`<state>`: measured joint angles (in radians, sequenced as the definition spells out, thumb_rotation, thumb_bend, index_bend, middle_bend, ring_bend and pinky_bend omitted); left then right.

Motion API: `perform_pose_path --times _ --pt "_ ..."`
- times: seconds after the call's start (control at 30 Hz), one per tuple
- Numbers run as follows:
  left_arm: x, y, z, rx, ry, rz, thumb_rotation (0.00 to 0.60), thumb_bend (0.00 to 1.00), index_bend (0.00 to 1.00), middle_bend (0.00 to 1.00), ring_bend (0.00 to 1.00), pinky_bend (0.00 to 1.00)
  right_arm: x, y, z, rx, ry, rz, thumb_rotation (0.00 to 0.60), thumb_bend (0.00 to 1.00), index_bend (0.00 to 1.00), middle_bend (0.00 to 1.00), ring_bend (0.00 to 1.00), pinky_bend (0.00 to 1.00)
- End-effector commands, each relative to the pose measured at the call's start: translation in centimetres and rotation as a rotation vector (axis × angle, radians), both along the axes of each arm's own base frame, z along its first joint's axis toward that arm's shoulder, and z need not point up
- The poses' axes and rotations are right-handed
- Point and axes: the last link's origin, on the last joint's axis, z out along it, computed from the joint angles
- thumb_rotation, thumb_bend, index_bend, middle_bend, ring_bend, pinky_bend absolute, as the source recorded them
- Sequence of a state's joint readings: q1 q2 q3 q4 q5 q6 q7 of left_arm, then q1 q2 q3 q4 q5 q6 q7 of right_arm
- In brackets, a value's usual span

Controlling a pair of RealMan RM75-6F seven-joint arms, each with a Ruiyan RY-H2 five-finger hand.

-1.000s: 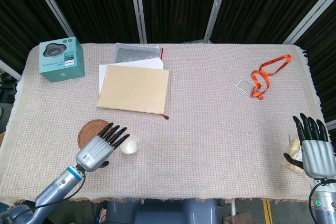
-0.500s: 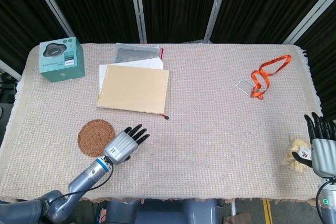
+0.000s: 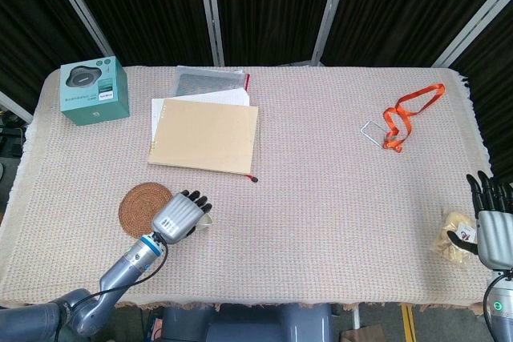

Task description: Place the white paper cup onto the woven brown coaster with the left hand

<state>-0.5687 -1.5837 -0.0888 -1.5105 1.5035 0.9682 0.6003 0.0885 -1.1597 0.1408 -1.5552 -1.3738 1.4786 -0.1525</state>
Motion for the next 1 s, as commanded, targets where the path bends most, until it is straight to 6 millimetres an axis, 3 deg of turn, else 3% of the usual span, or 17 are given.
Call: perform_pose_path --times 0.03,0.3,0.53,0.77,1.0 --pt "-0.1 0.2 0.4 0.002 -0.014 0.016 0.6 0.31 0.44 0.39 0.33 0.52 0.0 0.0 -0.1 0.002 0.002 -0.001 0.6 0.0 0.0 0.0 0.0 0.0" --pt "-0.4 1.7 3.6 0.083 -0.046 0.03 0.6 0.3 0.43 0.39 0.33 0.52 0.1 -0.1 -0.4 0.012 0.005 0.001 0.6 0.0 0.0 0.0 0.0 0.0" --pt "-4.6 2.7 7.1 0.13 -0.02 0.139 0.6 0.29 0.43 0.39 0.33 0.52 0.3 -0.1 -0.6 0.018 0.003 0.005 0.6 0.0 0.0 0.0 0.0 0.0" --pt "-9.8 2.0 8.0 0.106 -0.001 0.241 0.6 0.29 0.43 0.38 0.33 0.52 0.4 0.1 -0.7 0.026 0.001 0.01 0.6 0.0 0.0 0.0 0.0 0.0" --pt "-11.7 1.4 7.4 0.086 -0.003 0.238 0.6 0.29 0.42 0.38 0.32 0.51 0.5 0.2 -0.6 0.025 -0.003 0.012 0.6 0.0 0.0 0.0 0.0 0.0"
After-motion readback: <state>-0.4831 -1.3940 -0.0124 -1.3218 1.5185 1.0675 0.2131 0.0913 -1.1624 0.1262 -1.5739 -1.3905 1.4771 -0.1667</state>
